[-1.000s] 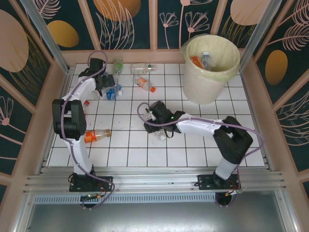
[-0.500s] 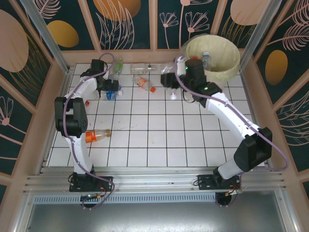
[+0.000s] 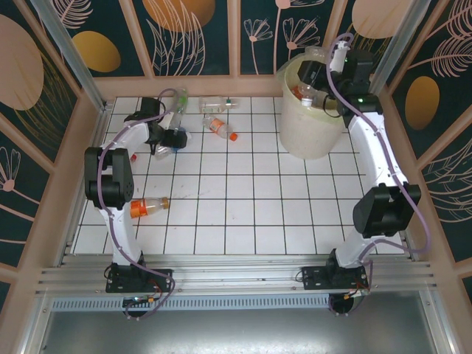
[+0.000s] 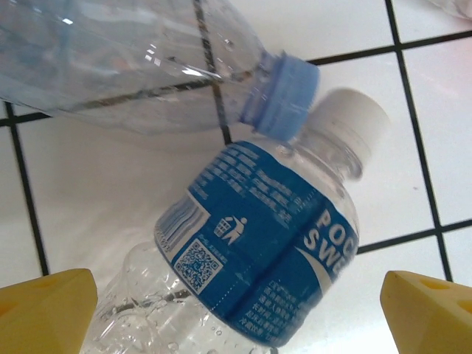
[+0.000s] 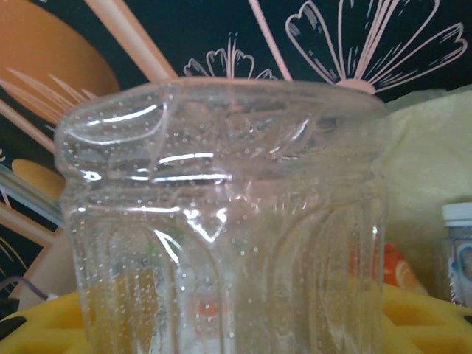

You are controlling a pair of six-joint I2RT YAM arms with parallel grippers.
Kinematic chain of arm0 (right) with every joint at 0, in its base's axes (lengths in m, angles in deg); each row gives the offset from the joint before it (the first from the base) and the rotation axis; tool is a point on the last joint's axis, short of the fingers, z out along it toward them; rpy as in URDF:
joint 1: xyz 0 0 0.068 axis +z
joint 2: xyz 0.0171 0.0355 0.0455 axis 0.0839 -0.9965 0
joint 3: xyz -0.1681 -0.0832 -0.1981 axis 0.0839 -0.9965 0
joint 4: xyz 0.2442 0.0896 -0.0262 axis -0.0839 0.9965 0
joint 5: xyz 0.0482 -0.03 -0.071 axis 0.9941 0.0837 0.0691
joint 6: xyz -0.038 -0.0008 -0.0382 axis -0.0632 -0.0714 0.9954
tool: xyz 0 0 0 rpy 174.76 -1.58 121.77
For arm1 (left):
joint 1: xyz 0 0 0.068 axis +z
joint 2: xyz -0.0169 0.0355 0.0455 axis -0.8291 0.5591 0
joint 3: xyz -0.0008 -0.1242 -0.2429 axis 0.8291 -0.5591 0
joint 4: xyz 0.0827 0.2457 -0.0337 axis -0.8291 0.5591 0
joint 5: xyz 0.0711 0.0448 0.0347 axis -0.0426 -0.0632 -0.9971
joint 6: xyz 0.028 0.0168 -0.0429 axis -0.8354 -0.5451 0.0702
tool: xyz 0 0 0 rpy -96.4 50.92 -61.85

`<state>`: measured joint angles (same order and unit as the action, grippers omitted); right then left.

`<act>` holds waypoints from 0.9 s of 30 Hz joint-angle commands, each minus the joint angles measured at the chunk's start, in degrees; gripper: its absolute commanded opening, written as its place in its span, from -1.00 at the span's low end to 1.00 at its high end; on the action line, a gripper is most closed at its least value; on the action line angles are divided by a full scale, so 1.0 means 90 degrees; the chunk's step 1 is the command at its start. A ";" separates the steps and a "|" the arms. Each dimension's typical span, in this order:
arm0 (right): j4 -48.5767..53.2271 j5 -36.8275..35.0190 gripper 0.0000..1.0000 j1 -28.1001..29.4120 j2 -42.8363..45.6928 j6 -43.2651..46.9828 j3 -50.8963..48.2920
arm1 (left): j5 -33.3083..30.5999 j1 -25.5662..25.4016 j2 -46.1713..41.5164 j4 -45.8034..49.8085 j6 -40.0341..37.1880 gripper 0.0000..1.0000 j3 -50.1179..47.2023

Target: Put the plastic bottles in the bin

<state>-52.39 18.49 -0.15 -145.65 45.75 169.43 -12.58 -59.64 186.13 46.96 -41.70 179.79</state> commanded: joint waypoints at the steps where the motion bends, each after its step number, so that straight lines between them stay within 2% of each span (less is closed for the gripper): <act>1: -0.0191 0.0174 0.20 -0.0141 -0.0182 -0.0253 0.0536 | 0.0689 0.0049 0.0134 0.0242 0.0081 0.97 -0.0080; 6: 0.0135 -0.0505 0.20 -0.0311 -0.0639 -0.0097 0.1088 | 0.1225 0.0036 -0.0027 0.0043 0.0495 0.97 -0.0405; 9: 0.0523 -0.1003 0.20 -0.0313 -0.0945 0.0164 0.1442 | 0.1262 -0.0017 -0.0131 -0.0117 0.0728 0.97 -0.0628; 15: 0.1333 -0.1680 0.22 -0.0288 -0.1429 0.0608 0.1887 | 0.0605 -0.0379 -0.0250 -0.0134 0.1056 0.93 -0.0855; 18: 0.1740 -0.1679 0.23 -0.0291 -0.1606 0.0768 0.1965 | 0.0361 -0.0547 -0.0375 -0.0279 0.1250 0.92 -0.0999; 27: 0.2575 -0.2005 0.23 -0.0214 -0.1981 0.0869 0.1928 | 0.0209 -0.1051 -0.0921 -0.0824 0.1489 0.92 -0.1466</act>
<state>-32.65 2.92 -2.57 -162.68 52.44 185.23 -9.48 -68.06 180.67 42.46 -29.53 167.77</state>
